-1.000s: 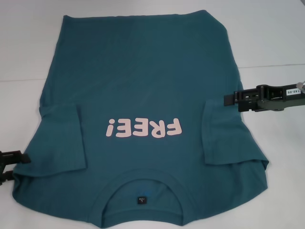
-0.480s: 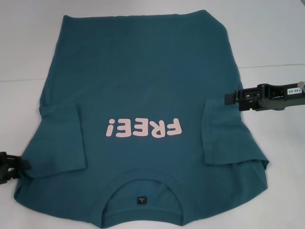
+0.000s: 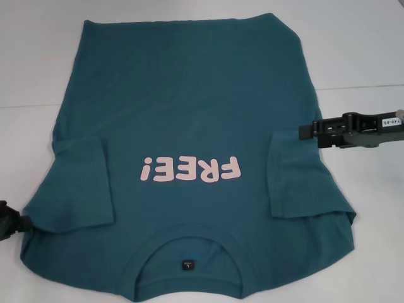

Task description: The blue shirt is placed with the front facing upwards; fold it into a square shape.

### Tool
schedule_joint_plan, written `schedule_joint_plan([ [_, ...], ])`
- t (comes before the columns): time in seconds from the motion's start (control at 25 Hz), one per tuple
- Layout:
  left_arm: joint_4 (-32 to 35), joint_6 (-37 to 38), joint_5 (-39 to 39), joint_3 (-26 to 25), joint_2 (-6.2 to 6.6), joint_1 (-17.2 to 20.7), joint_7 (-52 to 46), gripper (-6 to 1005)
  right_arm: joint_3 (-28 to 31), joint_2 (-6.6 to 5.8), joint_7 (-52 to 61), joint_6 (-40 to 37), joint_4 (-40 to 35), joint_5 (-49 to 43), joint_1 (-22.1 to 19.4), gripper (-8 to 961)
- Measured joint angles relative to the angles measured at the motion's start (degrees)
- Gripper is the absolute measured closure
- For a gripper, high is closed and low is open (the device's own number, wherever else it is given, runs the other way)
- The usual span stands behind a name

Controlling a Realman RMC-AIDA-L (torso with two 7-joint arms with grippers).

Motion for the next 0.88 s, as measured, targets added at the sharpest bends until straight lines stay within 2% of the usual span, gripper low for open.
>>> schedule_joint_plan([
  [0.08, -0.4, 0.5, -0.5, -0.5, 0.16, -0.1, 0.4, 956, 0.0, 0.0, -0.1, 0.0, 0.0, 0.0, -0.2, 191],
  [0.16, -2.3, 1.9, -0.9, -3.2, 0.88, -0.8, 2.2, 1000, 0.1, 0.0, -0.2, 0.0, 0.0, 0.0, -0.3, 190],
  [0.32, -4.8, 5.4, -1.3, -8.1, 1.95, -1.7, 5.6, 999, 0.3, -0.14, -0.5, -0.2, 0.0, 0.0, -0.6, 190],
  [0.56, -5.0, 12.8, -3.6, -13.1, 2.43, -1.2, 10.1, 998, 0.4, -0.32, -0.5, -0.6, 0.0, 0.0, -0.9, 191],
  [0.76, -4.7, 14.1, -4.5, -13.8, 2.5, -0.4, 11.1, 998, 0.4, -0.42, -0.5, -0.8, 0.0, -0.1, -0.9, 189],
  [0.88, -4.7, 13.0, -4.3, -13.6, 2.52, -0.4, 11.1, 997, 0.2, -1.03, -0.7, -1.5, 0.0, -0.8, -1.1, 189],
])
